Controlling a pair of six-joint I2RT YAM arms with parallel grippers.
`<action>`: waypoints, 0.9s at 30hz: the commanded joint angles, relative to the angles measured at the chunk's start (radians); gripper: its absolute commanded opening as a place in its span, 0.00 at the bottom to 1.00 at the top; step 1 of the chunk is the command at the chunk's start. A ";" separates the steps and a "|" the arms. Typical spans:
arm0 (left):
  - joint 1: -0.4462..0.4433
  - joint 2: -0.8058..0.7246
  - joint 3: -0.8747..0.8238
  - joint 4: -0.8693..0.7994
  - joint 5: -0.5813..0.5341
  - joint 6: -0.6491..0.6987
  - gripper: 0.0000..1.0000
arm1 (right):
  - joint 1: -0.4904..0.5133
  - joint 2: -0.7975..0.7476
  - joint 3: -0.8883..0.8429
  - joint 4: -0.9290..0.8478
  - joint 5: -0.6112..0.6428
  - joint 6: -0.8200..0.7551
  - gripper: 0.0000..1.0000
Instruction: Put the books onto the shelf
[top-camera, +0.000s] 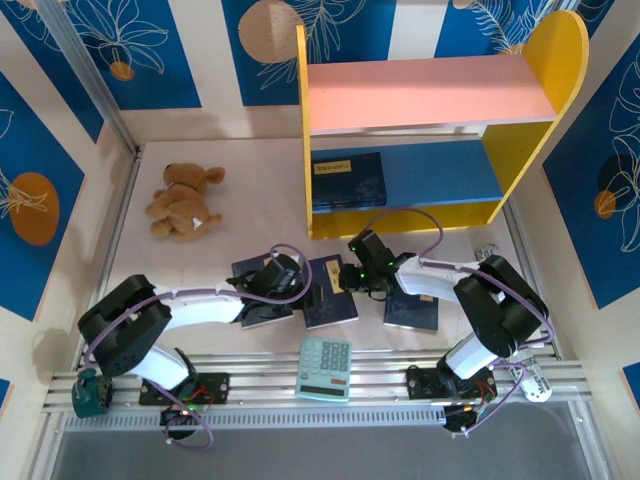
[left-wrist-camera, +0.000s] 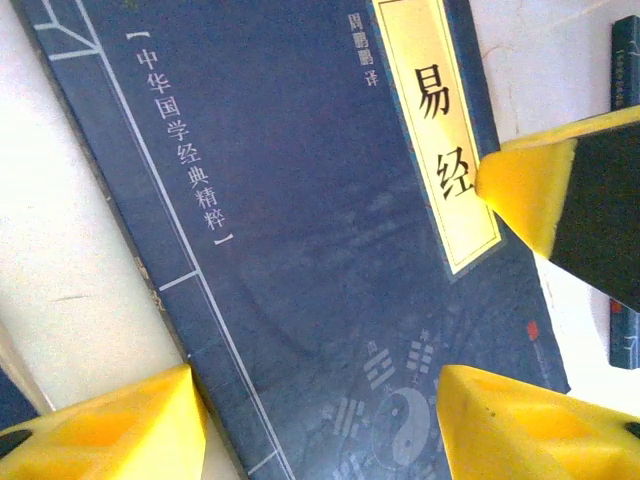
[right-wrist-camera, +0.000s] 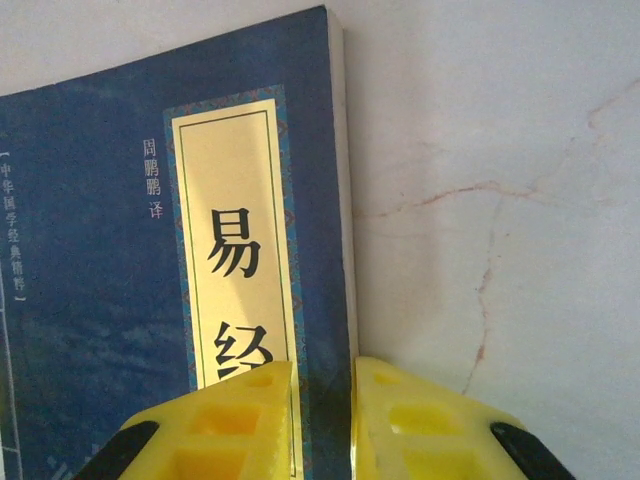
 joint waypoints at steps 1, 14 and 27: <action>-0.036 -0.049 0.045 0.296 0.176 0.001 0.60 | 0.039 0.082 -0.043 -0.003 -0.162 0.018 0.19; -0.035 -0.082 -0.007 0.408 0.158 -0.023 0.59 | 0.046 0.082 -0.044 -0.002 -0.168 0.022 0.19; -0.037 -0.112 -0.022 0.426 0.113 -0.030 0.57 | 0.055 0.079 -0.042 0.016 -0.186 0.028 0.18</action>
